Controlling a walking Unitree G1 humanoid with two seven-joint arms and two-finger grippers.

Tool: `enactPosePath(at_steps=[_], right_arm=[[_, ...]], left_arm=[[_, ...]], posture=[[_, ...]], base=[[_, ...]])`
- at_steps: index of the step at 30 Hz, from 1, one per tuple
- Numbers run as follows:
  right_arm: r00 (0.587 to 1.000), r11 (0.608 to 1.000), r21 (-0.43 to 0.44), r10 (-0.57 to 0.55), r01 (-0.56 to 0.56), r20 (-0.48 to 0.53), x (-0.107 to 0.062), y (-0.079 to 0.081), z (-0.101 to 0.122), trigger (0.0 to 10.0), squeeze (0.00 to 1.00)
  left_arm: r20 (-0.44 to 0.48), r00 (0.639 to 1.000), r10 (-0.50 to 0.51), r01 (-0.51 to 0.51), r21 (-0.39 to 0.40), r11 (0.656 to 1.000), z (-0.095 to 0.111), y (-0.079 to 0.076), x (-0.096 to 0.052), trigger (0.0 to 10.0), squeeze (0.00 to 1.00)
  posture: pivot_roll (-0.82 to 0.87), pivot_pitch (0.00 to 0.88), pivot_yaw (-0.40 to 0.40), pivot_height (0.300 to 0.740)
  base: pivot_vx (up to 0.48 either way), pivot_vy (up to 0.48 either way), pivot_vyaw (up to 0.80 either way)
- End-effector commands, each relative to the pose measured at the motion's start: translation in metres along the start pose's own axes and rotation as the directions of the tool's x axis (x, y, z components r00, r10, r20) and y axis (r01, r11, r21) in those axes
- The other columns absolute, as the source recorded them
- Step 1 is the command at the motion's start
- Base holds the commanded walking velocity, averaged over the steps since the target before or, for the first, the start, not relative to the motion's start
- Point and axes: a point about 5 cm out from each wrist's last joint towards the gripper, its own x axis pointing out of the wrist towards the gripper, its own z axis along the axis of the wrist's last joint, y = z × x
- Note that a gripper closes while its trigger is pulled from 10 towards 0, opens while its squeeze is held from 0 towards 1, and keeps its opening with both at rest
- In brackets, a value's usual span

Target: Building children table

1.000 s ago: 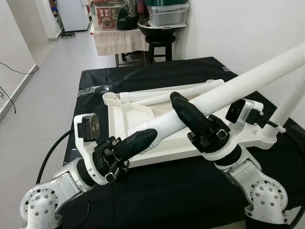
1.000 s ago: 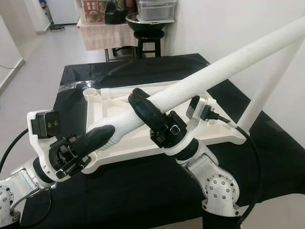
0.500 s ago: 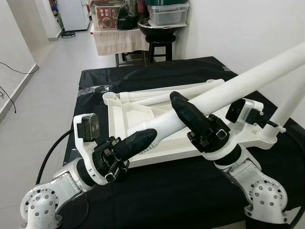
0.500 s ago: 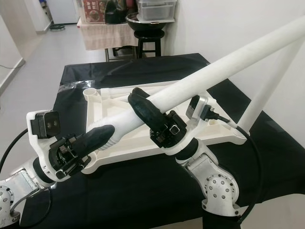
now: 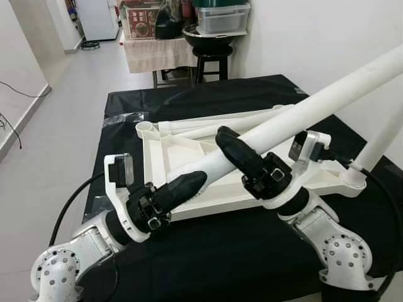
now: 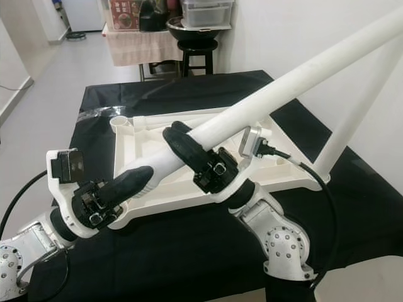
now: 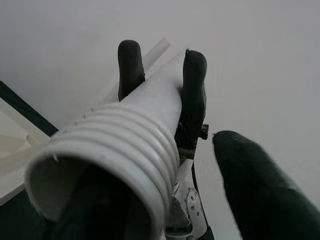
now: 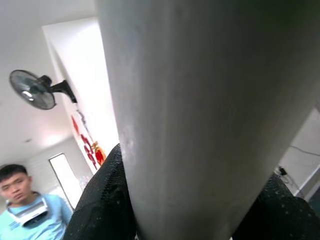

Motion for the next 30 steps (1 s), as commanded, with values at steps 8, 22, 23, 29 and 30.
enactPosePath(at_steps=[8,22,23,29,30], right_arm=[[0.998,0.998,-0.025,-0.050,0.051,0.034,-0.001,-0.008,0.005,0.0,0.00],[0.934,0.923,-0.156,-0.334,0.352,0.130,-0.009,-0.045,0.027,10.0,0.00],[0.931,0.908,-0.206,-0.353,0.365,0.091,-0.008,-0.047,0.022,10.0,0.00],[0.913,0.859,-0.389,-0.396,0.332,-0.095,-0.006,-0.051,-0.007,10.0,0.00],[0.909,0.848,-0.441,-0.391,0.294,-0.146,-0.007,-0.051,-0.016,10.0,0.00]], left_arm=[[-0.008,0.998,0.057,-0.057,-0.008,0.998,-0.003,0.006,-0.015,10.0,1.00],[-0.063,0.876,0.477,-0.471,0.095,0.877,-0.005,0.048,-0.061,10.0,0.44],[-0.062,0.844,0.533,-0.524,0.122,0.843,-0.005,0.054,-0.062,10.0,0.44],[-0.078,0.793,0.604,-0.576,0.227,0.785,-0.012,0.063,-0.047,10.0,0.00],[-0.093,0.800,0.593,-0.557,0.253,0.791,-0.016,0.062,-0.039,10.0,0.00]], posture=[[-0.04,0.026,-0.011,0.740],[-0.03,0.040,-0.017,0.740],[-0.03,0.040,-0.017,0.740],[-0.04,0.047,-0.015,0.740],[-0.04,0.048,-0.016,0.740]], base=[[0.000,0.000,0.00],[0.000,0.000,0.00],[0.000,0.000,0.00],[0.000,0.000,0.27],[0.000,0.000,0.80]])
